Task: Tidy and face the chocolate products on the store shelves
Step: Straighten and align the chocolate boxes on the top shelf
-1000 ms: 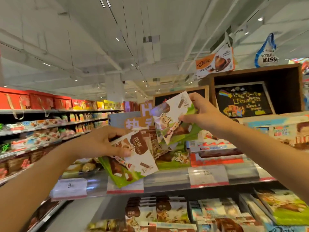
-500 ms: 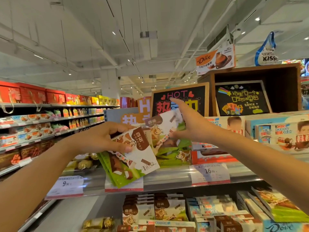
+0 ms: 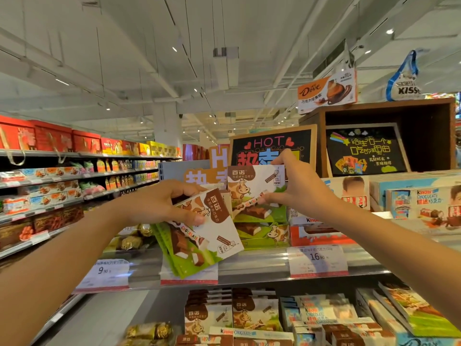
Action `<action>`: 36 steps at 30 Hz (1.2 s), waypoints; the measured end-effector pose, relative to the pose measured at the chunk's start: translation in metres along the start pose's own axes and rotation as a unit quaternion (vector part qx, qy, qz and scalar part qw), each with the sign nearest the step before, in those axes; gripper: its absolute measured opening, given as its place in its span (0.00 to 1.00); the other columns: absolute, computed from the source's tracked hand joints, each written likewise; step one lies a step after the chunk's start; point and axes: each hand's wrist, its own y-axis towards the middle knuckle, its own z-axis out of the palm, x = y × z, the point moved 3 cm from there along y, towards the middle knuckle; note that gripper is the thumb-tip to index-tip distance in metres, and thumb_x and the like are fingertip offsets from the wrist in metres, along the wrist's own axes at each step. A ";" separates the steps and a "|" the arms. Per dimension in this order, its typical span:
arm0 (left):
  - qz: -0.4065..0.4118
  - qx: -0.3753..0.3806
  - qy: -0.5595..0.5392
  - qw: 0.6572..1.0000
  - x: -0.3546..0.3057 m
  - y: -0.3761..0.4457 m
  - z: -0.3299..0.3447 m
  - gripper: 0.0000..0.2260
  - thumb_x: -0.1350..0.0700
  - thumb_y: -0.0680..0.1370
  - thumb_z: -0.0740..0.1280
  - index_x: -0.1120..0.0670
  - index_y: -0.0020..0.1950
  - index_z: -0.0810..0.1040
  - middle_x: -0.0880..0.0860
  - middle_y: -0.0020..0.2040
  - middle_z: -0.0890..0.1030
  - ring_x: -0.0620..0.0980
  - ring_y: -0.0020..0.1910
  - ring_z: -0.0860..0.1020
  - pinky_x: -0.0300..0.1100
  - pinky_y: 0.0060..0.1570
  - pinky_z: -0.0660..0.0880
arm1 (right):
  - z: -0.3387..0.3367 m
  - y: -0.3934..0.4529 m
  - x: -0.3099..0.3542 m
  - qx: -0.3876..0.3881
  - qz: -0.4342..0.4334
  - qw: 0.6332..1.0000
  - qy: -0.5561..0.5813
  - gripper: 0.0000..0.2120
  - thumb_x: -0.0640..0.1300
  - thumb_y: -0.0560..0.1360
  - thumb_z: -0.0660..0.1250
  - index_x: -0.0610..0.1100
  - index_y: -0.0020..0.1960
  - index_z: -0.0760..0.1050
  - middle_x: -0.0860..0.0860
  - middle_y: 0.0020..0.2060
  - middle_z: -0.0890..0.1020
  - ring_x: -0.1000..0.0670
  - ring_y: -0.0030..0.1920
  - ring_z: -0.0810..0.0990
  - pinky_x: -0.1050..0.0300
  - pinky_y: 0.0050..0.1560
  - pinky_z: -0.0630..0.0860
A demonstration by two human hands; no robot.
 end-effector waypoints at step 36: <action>-0.052 -0.087 0.227 0.969 -0.031 0.052 0.031 0.29 0.38 0.67 0.71 0.43 0.65 0.67 0.42 0.62 0.74 0.45 0.59 0.74 0.42 0.59 0.72 | -0.073 0.069 0.002 0.055 -0.013 0.981 0.188 0.19 0.42 0.77 0.64 0.46 0.67 0.66 0.49 0.59 0.75 0.47 0.58 0.75 0.50 0.59 0.73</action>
